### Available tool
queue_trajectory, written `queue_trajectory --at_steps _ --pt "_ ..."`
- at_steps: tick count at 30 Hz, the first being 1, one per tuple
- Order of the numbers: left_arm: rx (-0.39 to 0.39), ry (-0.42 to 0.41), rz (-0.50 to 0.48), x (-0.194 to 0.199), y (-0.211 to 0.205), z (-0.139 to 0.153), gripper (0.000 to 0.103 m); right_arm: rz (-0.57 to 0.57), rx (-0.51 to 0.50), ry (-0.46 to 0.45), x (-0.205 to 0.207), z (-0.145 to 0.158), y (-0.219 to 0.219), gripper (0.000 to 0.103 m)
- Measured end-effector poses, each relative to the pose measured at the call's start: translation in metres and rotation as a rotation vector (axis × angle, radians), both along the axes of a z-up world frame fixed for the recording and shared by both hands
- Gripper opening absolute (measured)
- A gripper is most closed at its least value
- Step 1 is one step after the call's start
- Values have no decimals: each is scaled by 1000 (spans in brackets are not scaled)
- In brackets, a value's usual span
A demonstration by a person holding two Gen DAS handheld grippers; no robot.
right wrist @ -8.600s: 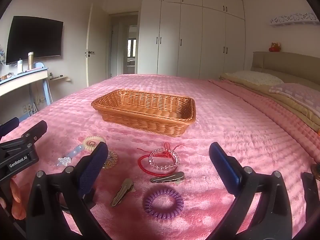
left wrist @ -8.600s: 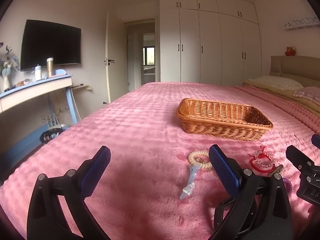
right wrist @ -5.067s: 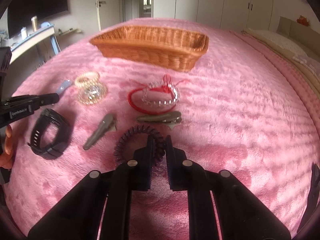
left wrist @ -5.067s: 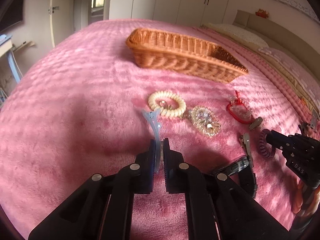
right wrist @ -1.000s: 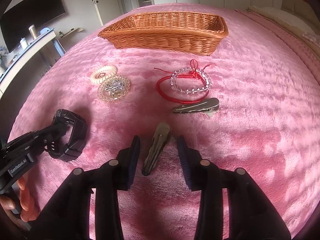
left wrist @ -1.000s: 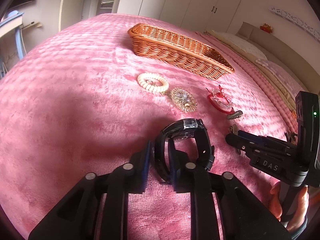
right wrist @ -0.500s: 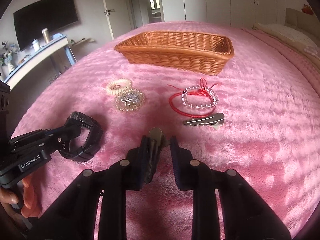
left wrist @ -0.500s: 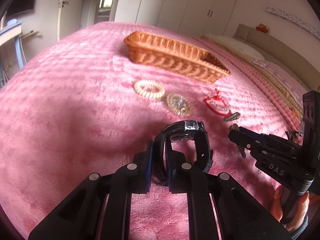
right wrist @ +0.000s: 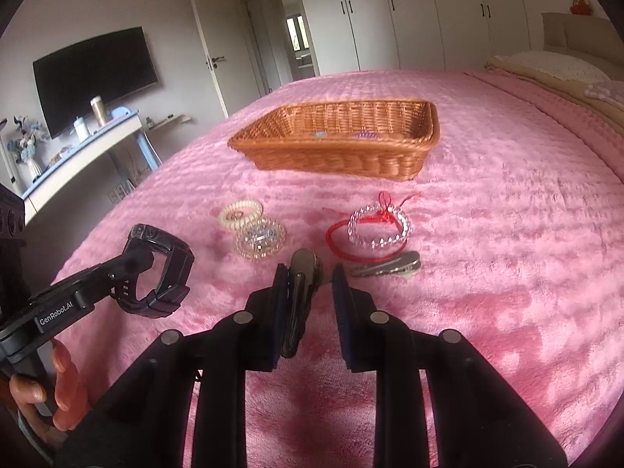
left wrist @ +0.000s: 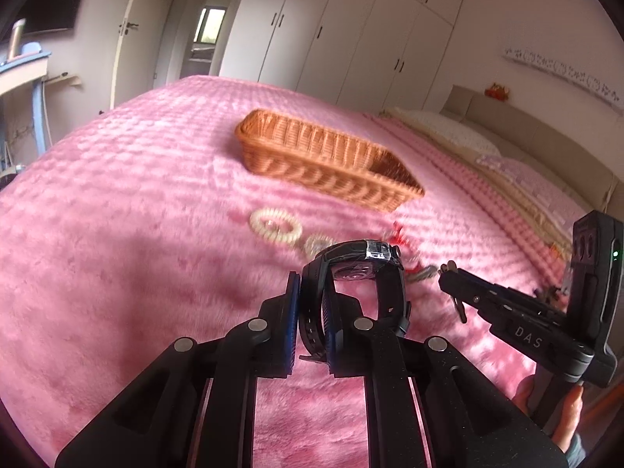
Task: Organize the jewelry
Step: 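Carry the watch and clip over the basket and open both tools, then lift both tools out of the basket back toward the jewelry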
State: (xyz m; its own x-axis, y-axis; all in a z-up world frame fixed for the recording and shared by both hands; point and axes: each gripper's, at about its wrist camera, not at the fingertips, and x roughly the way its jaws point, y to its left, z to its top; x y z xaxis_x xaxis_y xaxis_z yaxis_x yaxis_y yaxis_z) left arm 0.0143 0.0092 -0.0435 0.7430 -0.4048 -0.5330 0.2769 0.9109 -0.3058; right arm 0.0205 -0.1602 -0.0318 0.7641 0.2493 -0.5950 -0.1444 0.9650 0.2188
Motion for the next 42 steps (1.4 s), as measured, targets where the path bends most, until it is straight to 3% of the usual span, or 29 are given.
queue_trajectory --at_steps 5,9,15,20,28,35,37,41,42 --pt "-3 -40 0 6 -2 36 9 13 18 -25 12 32 -6 21" --pt "14 -86 -1 26 -8 75 9 18 -16 -92 39 76 -8 21" --pt "30 -106 6 91 -25 105 9 -8 -49 -117 106 101 -12 21" --pt "27 -75 33 163 -37 93 9 -19 -41 -54 174 87 -21 21" --pt "61 35 60 259 -51 44 9 -21 -42 156 267 31 -22 21" --pt "121 122 58 284 -61 7 9 -37 -82 292 294 -6 -18 21" --pt "128 145 56 287 -61 0 10 -41 -88 294 296 -7 -18 21" --pt "92 132 48 286 -55 3 14 -37 -85 302 295 -6 -16 22" --pt "87 121 48 284 -54 7 16 -35 -75 304 293 -6 -17 28"
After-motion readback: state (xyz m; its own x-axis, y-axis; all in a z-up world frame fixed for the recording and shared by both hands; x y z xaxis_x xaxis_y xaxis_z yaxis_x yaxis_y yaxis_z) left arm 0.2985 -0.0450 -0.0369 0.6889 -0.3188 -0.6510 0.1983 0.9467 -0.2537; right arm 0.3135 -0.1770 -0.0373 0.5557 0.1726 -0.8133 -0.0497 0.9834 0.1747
